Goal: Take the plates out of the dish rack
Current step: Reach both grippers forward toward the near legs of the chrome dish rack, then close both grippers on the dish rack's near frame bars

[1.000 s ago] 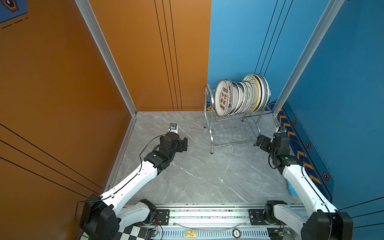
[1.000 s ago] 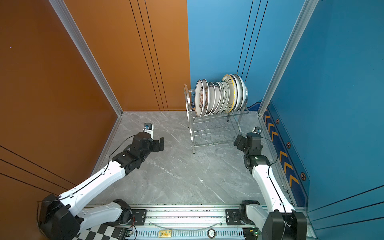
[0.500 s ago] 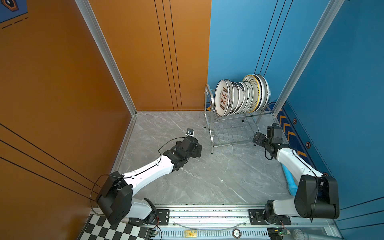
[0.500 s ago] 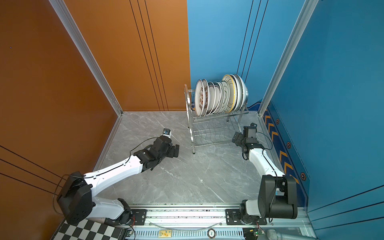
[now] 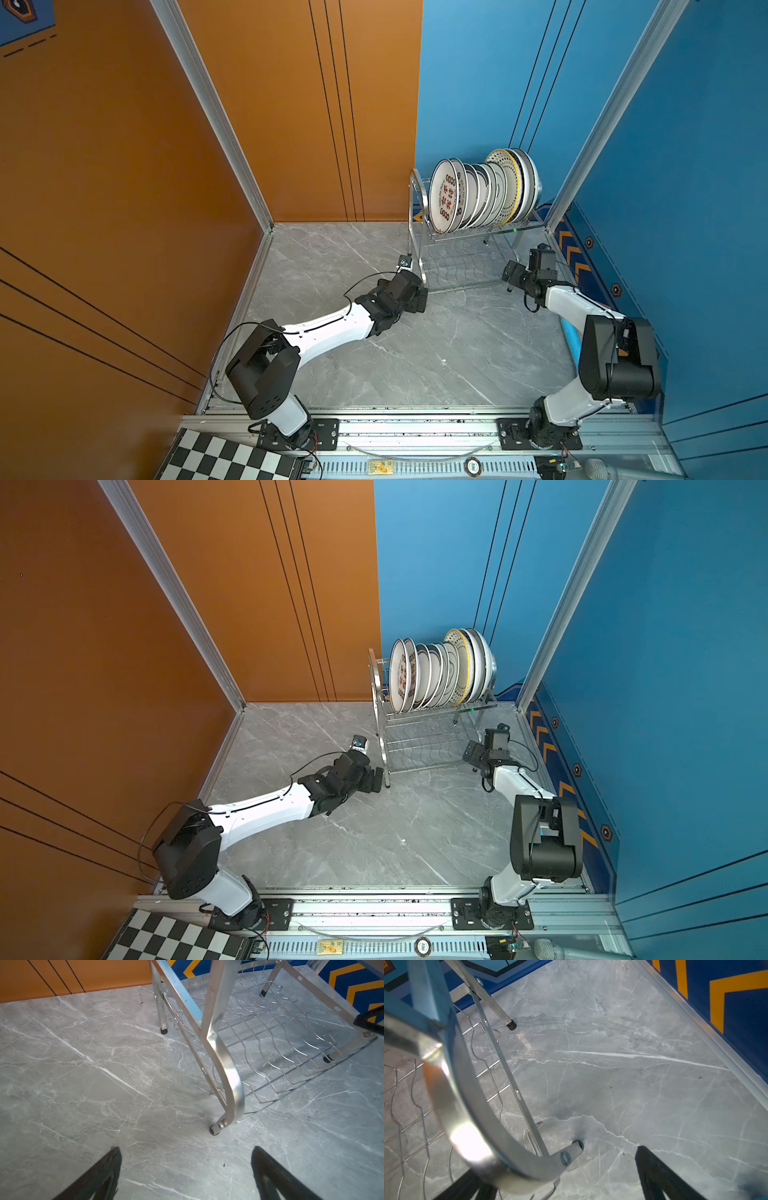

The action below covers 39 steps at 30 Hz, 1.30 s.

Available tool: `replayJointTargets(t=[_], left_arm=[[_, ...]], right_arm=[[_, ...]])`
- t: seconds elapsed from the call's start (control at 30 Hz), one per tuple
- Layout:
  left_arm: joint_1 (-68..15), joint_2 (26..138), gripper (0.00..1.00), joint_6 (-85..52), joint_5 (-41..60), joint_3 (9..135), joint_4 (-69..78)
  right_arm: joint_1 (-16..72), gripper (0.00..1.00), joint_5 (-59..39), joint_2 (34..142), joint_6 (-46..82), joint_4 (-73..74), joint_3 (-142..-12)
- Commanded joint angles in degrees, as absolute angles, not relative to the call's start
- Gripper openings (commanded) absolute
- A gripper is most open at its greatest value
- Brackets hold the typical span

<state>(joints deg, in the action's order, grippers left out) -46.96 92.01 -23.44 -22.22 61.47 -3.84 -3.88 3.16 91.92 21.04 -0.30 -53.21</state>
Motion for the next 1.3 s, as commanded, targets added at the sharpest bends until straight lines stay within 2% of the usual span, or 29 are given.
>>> replayJointTargets(t=[0.0, 0.3, 0.5, 1.0, 1.27], left_arm=[[-47.29, 94.07, 0.98, -23.38, -20.81, 64.03, -2.59], [-47.36, 96.64, 0.98, -23.54, -19.62, 65.57, -1.63], [-47.33, 96.50, 0.98, -23.52, -18.41, 65.23, -0.71], [-46.30, 96.55, 0.98, -25.39, -18.86, 64.14, -0.26], [-45.45, 95.18, 0.98, -26.84, -19.12, 62.29, -0.57]], right_arm=[[-4.30, 0.96, 2.76, 93.61, 20.94, 2.66, -55.26], [-4.66, 0.93, 1.42, 96.62, 21.62, 4.19, -56.42], [-4.66, 0.88, 1.22, 96.94, 21.80, 4.59, -56.73], [-4.00, 0.64, -0.69, 99.01, 21.98, 4.36, -59.32], [-2.39, 0.55, -1.12, 97.69, 21.98, 4.29, -57.48]])
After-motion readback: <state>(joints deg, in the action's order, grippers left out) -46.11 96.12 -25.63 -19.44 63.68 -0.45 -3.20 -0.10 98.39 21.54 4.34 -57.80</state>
